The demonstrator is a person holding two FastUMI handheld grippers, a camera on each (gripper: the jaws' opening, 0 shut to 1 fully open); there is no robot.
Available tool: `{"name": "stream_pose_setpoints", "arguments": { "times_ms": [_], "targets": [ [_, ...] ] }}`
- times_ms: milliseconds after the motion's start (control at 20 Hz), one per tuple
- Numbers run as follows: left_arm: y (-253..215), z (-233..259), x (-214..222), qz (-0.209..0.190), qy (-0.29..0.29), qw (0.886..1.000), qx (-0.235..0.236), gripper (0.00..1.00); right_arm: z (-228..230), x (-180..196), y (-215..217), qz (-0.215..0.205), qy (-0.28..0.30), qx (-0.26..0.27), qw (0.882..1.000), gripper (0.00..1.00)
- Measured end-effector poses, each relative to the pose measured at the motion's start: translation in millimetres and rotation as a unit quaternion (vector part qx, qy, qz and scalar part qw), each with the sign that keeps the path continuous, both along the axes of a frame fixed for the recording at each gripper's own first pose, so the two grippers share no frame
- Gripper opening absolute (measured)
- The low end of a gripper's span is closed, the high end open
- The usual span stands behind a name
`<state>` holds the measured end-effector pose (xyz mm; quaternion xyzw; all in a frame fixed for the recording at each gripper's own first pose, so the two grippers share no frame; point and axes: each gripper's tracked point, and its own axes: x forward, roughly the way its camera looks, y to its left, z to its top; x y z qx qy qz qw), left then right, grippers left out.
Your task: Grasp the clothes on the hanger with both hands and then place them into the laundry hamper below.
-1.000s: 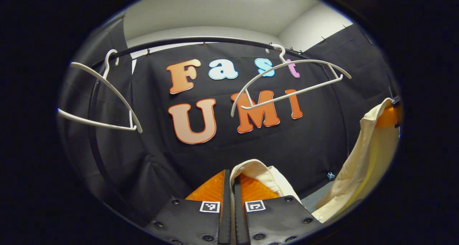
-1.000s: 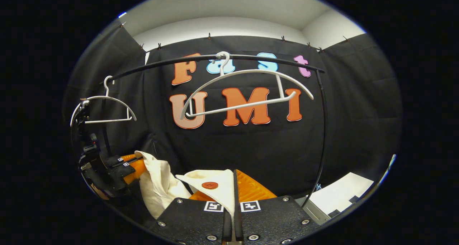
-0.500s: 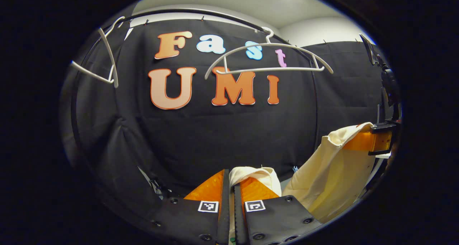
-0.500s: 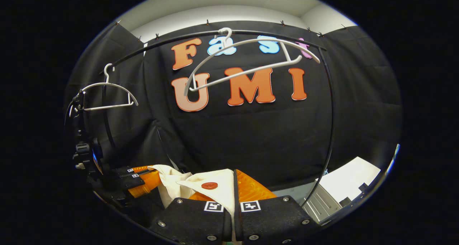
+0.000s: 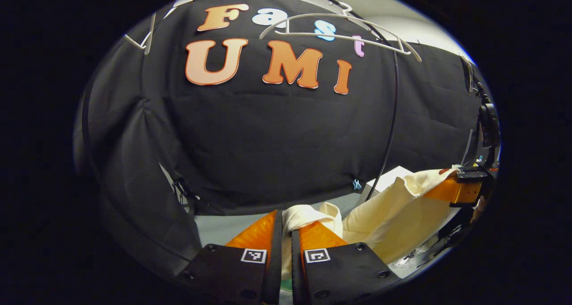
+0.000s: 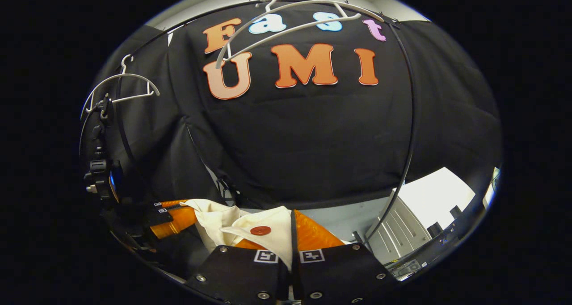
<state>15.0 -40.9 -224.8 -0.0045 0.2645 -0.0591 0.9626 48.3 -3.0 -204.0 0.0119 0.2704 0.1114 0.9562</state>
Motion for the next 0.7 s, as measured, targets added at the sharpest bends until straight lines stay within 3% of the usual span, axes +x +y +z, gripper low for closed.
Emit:
{"name": "stream_pose_setpoints", "arguments": {
  "times_ms": [300,450,550,650,700],
  "targets": [
    [10.6,-46.1,-10.2,0.016,0.057,0.998,0.013,0.17,-61.4,-6.6,-2.7,-0.013,0.068,-0.002,0.998,0.08],
    [5.5,-64.2,-17.8,0.011,0.091,0.996,0.014,0.17,-93.6,-13.6,-10.5,-0.023,0.115,-0.023,0.993,0.06],
    [1.4,-76.6,-21.7,0.009,0.122,0.993,0.005,0.18,-108.6,-15.6,-19.5,-0.034,0.133,-0.043,0.99,0.1],
    [0.1,-91.5,-28.9,0.005,0.153,0.988,0.005,0.25,-118.1,-21.1,-25.4,-0.036,0.147,-0.053,0.987,0.06],
    [0.7,-100.2,-33.7,0.005,0.168,0.986,0.008,0.24,-125.4,-26.4,-25.1,-0.034,0.158,-0.054,0.985,0.18]
  ]
}}
